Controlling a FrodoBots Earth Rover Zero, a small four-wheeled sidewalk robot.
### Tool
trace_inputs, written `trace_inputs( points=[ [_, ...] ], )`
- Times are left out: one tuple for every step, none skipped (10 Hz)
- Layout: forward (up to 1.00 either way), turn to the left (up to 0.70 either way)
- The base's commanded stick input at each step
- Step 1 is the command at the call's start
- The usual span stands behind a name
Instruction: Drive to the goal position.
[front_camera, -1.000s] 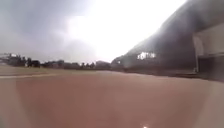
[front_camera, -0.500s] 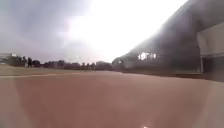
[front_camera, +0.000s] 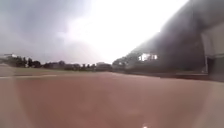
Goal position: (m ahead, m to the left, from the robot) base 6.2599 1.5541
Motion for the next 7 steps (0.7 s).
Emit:
trace_inputs(
  points=[
    [0.7,0.0],
    [0.7,0.0],
    [0.7,0.0],
    [0.7,0.0],
    [0.7,0.0],
    [0.7,0.0],
    [0.7,0.0]
  ],
)
